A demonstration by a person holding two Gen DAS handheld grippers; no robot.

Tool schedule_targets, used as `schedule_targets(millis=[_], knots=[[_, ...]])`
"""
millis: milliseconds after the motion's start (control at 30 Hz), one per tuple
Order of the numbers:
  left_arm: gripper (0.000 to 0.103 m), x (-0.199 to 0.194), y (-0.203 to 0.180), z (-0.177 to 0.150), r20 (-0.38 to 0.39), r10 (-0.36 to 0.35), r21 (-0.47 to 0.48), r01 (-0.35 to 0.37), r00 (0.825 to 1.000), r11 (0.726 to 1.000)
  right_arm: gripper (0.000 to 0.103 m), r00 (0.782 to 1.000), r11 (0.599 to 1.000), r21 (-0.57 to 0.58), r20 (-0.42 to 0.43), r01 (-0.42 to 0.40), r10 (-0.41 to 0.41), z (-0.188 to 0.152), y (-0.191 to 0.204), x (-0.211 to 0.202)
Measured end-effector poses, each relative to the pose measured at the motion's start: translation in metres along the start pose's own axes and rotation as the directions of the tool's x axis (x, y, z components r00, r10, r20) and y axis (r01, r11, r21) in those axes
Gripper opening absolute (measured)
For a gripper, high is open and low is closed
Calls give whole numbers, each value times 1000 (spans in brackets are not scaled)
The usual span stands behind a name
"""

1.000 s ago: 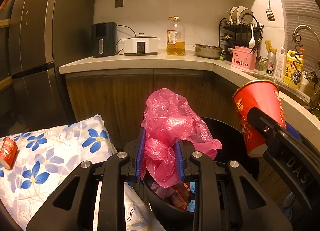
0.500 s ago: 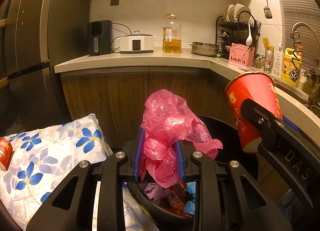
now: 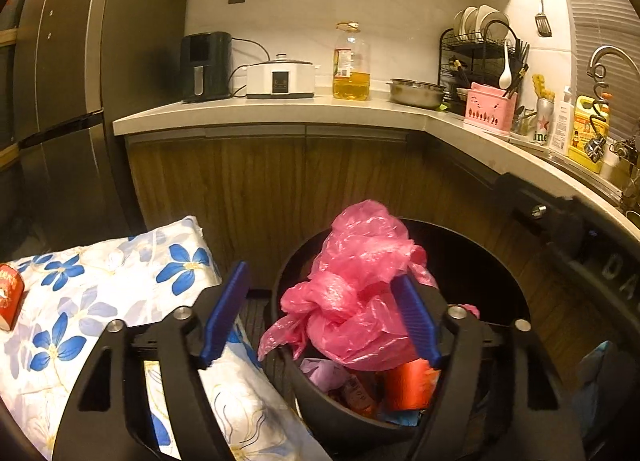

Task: Collect trash
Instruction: 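Open both tools to drop the pink bag and red cup into the bin, then move both open tools back over the table toward the blue glove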

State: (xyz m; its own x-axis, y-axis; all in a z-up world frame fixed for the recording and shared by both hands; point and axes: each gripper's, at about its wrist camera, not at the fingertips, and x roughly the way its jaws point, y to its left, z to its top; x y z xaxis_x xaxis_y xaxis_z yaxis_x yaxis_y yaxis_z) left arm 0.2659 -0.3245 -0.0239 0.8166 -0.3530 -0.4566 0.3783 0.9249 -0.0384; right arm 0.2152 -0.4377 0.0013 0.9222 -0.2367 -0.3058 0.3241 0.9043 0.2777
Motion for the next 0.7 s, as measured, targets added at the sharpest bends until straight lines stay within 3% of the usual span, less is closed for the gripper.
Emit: schedule_targets(millis=[133,433,700], knots=[[87,-3,4,-1,-2,-7,-19,7,1000,1000,77,1000,1000,2,16,2,-2,1,0,-10],[89,2,-3,-7,-67,27,40,-24,997,999,79,999,999,23,28,33,-34,0,-5,-25],[93,-2,5,-16,-108,22,26,-19,994,999,79,999,999,18,28,30,-30,-3,-4,-31]])
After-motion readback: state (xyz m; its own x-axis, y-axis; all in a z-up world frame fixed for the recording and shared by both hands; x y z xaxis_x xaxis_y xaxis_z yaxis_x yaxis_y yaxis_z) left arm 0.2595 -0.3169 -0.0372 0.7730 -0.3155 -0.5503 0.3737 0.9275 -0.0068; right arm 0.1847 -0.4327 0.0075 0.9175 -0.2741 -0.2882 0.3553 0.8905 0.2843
